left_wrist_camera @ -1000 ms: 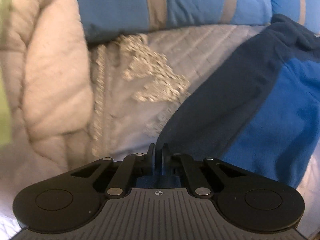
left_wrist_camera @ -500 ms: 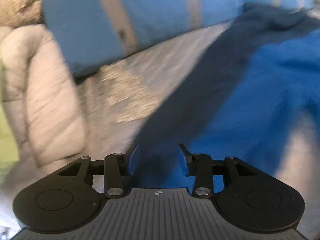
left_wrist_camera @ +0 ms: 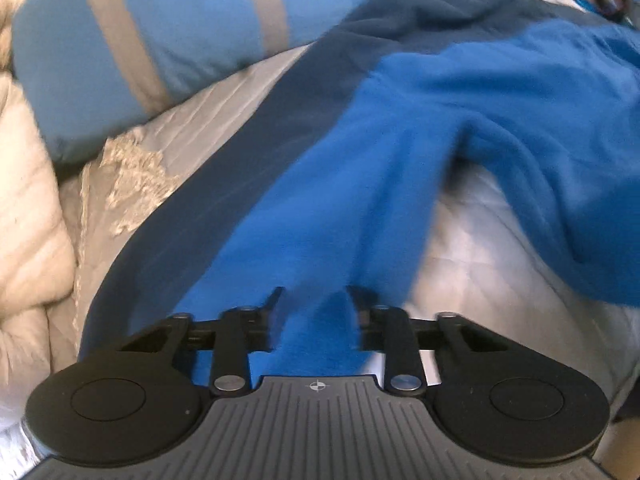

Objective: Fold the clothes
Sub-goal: 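Pull the hoodie fabric flat with the left gripper, then open it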

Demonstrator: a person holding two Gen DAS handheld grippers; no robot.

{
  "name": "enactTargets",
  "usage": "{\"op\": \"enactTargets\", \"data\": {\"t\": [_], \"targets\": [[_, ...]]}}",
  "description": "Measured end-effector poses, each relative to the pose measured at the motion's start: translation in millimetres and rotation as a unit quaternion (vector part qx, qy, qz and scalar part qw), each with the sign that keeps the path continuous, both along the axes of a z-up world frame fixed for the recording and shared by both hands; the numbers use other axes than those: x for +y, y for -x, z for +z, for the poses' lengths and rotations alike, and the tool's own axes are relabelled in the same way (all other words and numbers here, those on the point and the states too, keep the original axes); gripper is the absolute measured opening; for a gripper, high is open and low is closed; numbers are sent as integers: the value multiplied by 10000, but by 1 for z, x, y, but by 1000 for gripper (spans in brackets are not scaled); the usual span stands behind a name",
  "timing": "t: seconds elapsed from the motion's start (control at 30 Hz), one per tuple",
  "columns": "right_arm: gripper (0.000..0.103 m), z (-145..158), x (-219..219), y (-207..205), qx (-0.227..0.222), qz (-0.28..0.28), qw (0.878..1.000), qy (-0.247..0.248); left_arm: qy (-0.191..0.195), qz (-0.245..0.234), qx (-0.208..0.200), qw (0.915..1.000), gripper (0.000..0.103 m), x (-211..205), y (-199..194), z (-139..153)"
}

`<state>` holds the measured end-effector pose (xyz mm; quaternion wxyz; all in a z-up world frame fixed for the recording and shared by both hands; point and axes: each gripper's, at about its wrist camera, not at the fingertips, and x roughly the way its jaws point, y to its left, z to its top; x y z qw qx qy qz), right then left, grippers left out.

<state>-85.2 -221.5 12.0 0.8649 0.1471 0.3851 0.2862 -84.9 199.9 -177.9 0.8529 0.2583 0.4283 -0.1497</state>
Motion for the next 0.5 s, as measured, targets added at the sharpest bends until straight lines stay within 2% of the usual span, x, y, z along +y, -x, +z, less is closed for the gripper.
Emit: {"op": "enactTargets", "data": {"t": [0.03,0.07,0.3,0.43,0.5], "targets": [[103,1,0,1,-26,0,10000,32,-34,-50,7,10000,15,-4,4,0],[103,1,-1,2,-36,-9,10000,45,-68,-99,14,9999,15,-7,9,-1],[103,1,-4,8,-26,-28,10000,13,-271,-146,9,9995,15,-17,24,1],[103,6,-9,14,-100,-14,9999,5,-452,-209,71,9987,17,-21,29,4],[103,9,-12,17,-129,-25,9999,11,-569,-284,237,9977,21,-21,32,6]]}}
